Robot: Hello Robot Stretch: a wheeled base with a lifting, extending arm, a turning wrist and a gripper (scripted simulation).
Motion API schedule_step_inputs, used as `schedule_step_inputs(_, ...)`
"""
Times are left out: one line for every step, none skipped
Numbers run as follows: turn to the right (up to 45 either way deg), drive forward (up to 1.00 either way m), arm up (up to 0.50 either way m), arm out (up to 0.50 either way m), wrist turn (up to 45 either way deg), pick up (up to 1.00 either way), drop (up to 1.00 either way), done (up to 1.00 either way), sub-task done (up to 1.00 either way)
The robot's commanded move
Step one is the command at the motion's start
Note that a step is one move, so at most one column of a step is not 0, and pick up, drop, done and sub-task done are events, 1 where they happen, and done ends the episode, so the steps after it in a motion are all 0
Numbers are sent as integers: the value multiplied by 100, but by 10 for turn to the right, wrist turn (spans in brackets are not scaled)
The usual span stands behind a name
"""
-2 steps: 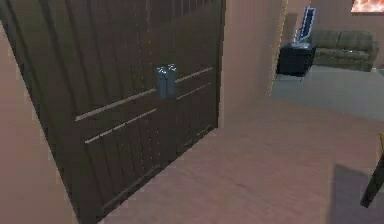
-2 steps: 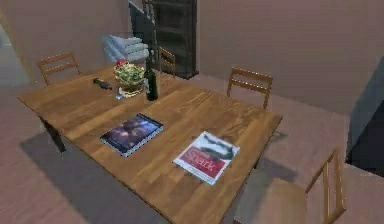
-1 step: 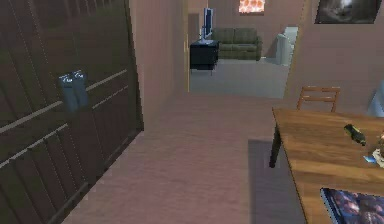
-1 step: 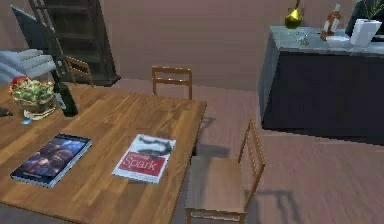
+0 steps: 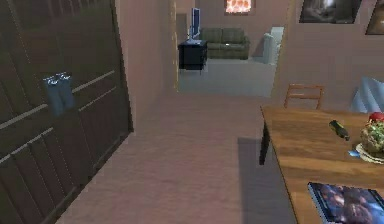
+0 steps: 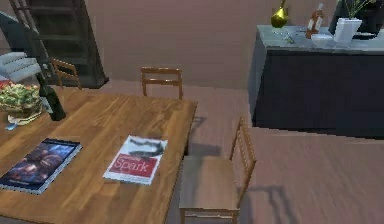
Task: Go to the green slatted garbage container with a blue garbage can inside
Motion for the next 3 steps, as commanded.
schedule_step_inputs(0,100,0,0,0,0,0,0,0)
schedule_step_inputs(0,100,0,0,0,0,0,0,0)
schedule_step_inputs(0,35,0,0,0,0,0,0,0)
